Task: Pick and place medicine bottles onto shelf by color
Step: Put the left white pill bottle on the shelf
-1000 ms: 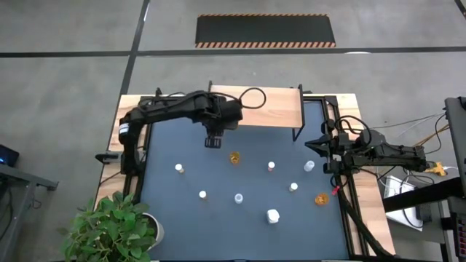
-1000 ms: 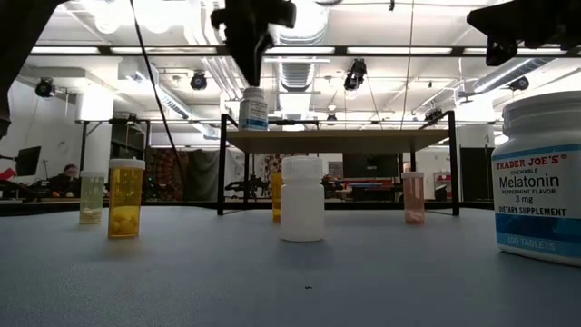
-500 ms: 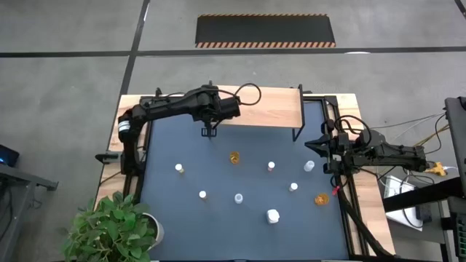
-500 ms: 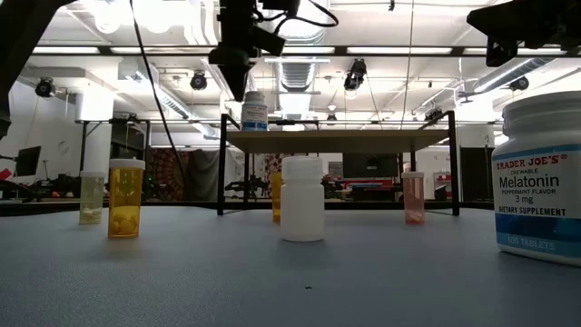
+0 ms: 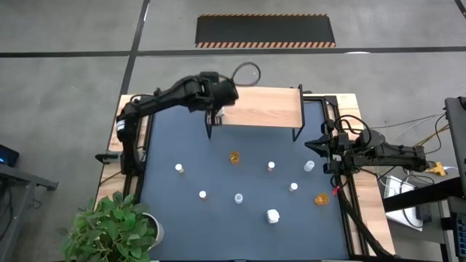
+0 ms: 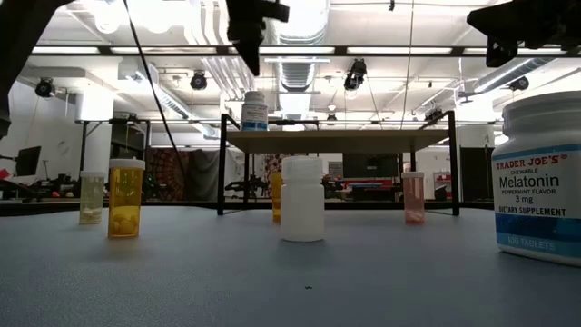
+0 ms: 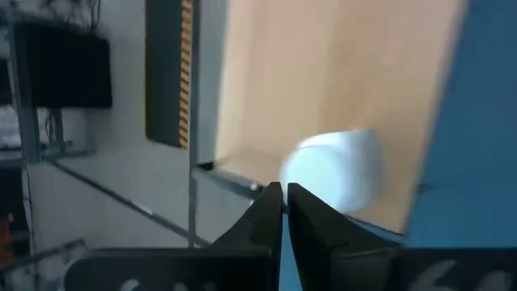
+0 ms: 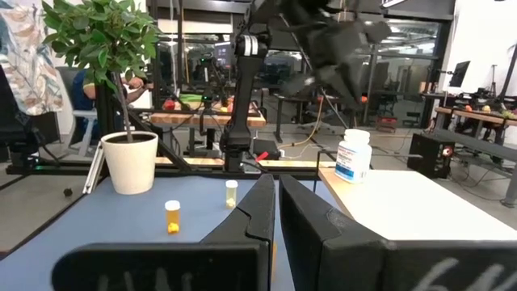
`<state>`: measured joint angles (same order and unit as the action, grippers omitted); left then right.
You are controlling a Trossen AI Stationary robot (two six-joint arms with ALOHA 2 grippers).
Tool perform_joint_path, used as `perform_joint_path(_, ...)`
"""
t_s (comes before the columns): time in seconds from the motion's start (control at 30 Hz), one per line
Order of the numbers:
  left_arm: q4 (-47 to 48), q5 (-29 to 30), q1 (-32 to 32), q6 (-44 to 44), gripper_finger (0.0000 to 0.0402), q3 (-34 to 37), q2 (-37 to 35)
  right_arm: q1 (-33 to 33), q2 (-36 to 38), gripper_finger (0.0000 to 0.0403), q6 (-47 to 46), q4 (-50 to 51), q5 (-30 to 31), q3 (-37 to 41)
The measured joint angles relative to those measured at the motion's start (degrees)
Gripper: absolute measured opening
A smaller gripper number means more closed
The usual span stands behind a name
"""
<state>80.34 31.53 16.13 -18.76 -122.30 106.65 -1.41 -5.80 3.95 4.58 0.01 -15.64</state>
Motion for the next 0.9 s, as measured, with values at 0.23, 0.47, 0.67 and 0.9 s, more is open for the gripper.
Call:
perform_joint_path(0.23, -4.12, -2.03, 3.77, 0.18, 0.0001, 3.61, 0.05, 0.0, 0.0, 0.0013, 0.01, 0.28, 0.0, 0.0)
perform_joint_path(0.47, -6.3, -4.31, 3.77, -1.36, 0.0, 5.22, 0.11, 0.0, 0.0, 0.0013, 0.07, 0.87, 0.0, 0.0)
perform_joint_path(0.67, -6.28, -9.23, 3.68, -1.11, 0.0, 5.38, 0.11, 0.0, 0.0, 0.0013, -0.19, 0.94, 0.0, 0.0)
perform_joint_path(0.9, -6.38, -10.67, 3.51, -1.11, 0.0, 5.83, 0.11, 0.0, 0.0, 0.0013, -0.37, 1.14, 0.0, 0.0)
